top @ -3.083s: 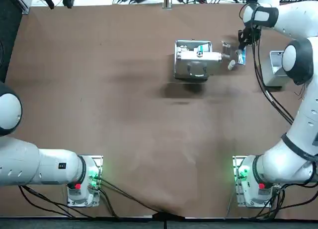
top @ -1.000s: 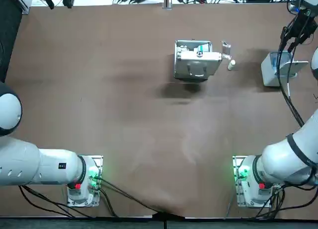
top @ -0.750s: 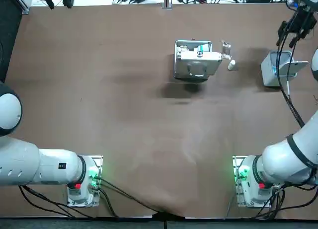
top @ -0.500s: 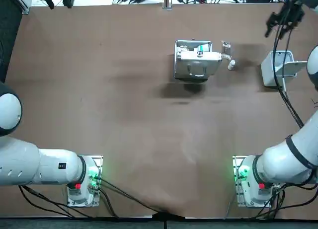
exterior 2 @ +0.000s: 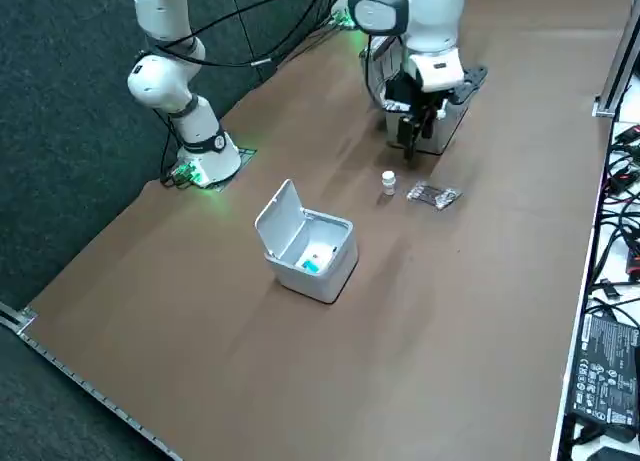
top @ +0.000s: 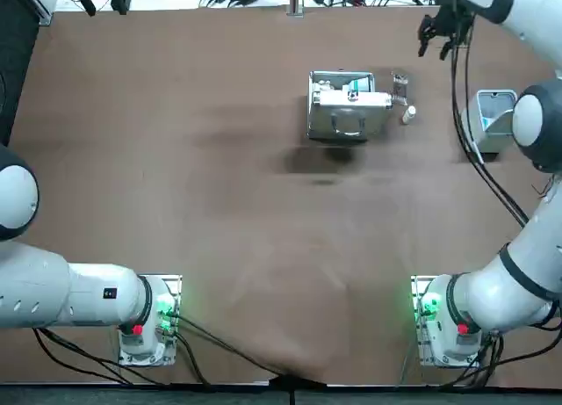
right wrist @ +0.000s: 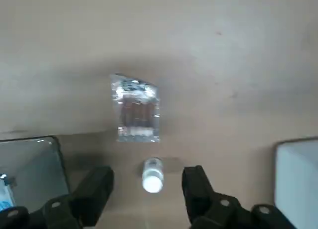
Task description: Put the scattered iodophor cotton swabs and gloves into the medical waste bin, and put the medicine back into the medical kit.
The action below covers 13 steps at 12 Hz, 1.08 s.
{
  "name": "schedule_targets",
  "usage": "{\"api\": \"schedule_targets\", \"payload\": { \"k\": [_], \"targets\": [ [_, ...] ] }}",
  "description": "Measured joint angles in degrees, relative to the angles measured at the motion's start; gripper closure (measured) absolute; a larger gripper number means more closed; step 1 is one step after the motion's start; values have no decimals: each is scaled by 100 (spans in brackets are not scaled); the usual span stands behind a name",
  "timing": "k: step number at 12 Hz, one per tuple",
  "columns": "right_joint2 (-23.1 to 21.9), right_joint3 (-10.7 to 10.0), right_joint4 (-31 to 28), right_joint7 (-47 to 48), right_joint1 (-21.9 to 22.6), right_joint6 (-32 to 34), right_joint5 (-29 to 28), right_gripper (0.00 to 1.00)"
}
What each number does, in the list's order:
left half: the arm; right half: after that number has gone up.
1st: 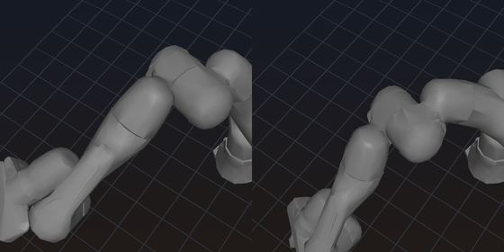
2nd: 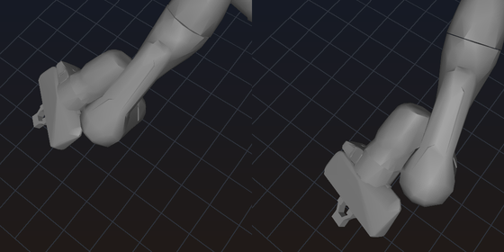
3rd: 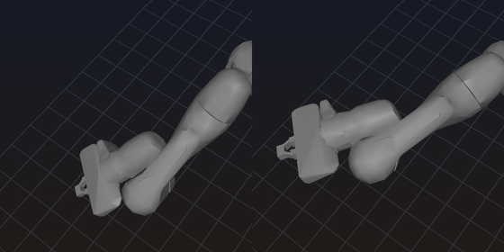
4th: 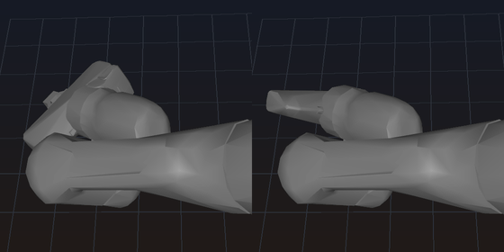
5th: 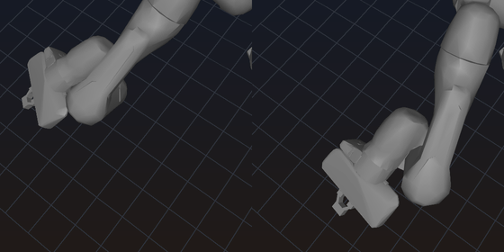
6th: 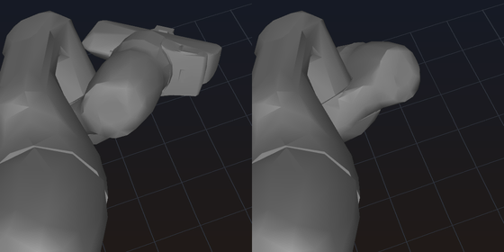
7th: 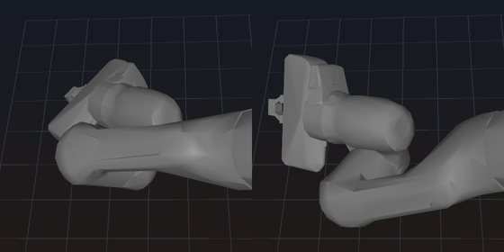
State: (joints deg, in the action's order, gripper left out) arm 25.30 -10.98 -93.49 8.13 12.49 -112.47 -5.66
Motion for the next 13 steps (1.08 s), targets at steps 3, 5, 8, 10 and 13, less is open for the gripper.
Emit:
{"api": "schedule_targets", "payload": {
  "k": [3, 5, 8, 10, 13],
  "targets": [
    [270, -2, -16, -705, 279, -463, 22, 20],
    [511, -10, -24, -1800, 294, -895, 20, 22],
    [930, -45, -34, -2999, 257, -1591, 18, 30],
    [1299, -40, -20, -3505, 272, -2108, 18, 33],
    [1498, 51, 44, -3599, 302, -2213, 20, 39]
  ]
}}
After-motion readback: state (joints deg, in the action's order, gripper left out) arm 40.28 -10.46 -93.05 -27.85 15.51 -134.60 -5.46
